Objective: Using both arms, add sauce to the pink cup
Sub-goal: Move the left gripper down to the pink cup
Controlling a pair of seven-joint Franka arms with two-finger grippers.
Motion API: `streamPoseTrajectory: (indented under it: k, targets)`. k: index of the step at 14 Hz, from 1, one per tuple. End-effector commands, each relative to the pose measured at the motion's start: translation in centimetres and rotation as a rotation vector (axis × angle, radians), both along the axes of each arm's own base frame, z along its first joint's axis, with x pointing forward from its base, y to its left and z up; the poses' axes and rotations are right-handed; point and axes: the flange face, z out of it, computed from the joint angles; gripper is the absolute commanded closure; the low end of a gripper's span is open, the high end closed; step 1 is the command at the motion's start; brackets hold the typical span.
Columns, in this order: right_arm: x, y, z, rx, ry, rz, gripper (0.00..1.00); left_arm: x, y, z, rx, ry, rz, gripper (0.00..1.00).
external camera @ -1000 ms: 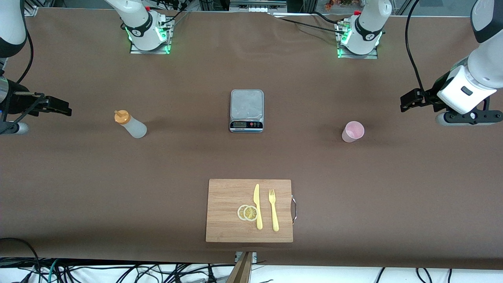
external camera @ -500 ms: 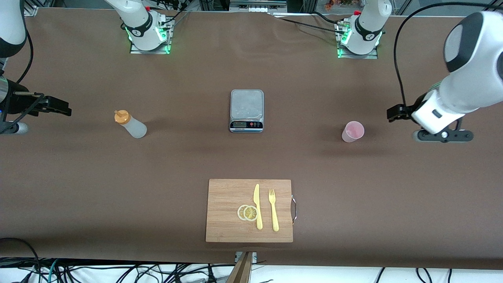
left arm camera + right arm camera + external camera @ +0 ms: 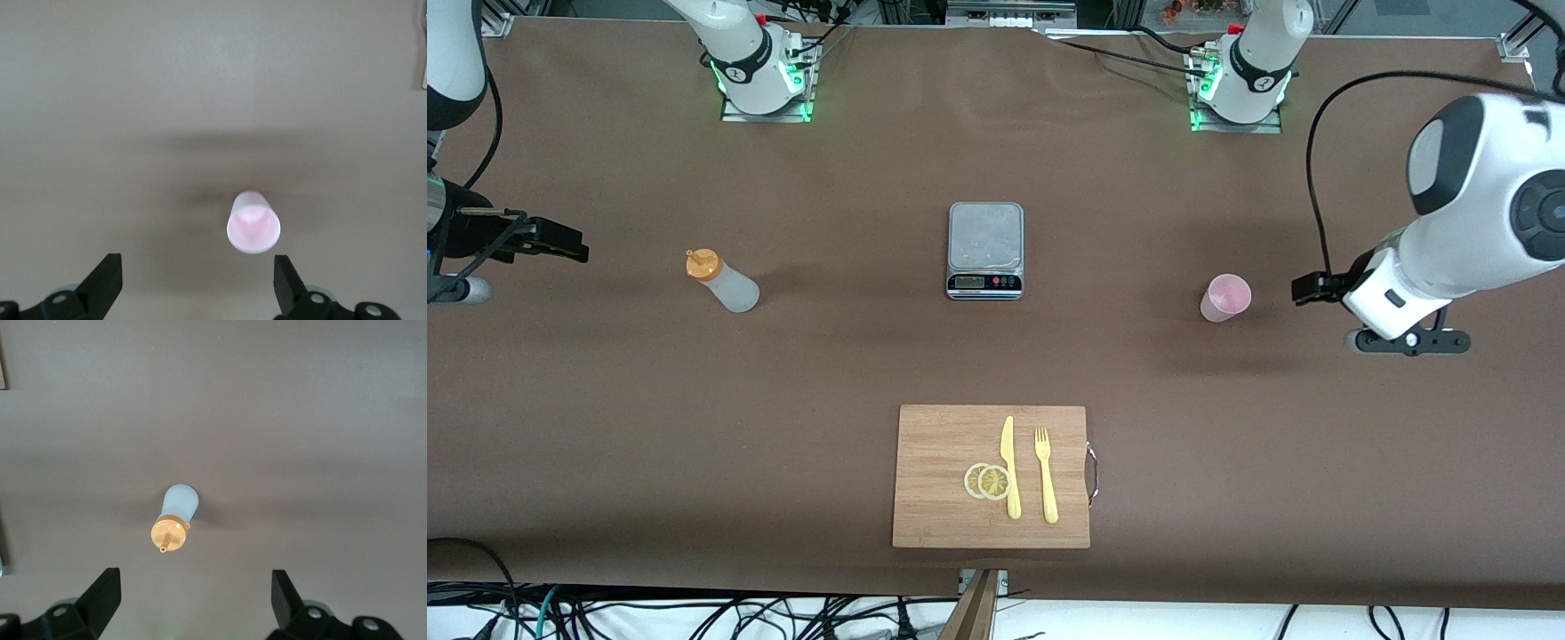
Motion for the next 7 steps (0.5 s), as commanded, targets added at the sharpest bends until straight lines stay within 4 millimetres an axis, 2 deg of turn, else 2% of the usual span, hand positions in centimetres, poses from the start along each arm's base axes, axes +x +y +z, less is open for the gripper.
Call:
streamPoseTrajectory:
  k: [1,4,7]
  targets:
    - [0.0,-0.1,0.6,0.002,-0.006,-0.005,0.0,-4.3,0.8,-6.2,-0.013,-0.053,-0.009,0.0]
    - [0.0,-0.2,0.6,0.002,-0.006,-0.007,0.0,-6.3,1.5,-11.4,-0.02,-0.061,-0.003,0.0]
    - [0.0,-0.2,0.6,0.002,-0.006,-0.007,0.0,-8.0,1.3,-14.9,-0.026,-0.042,-0.006,0.0]
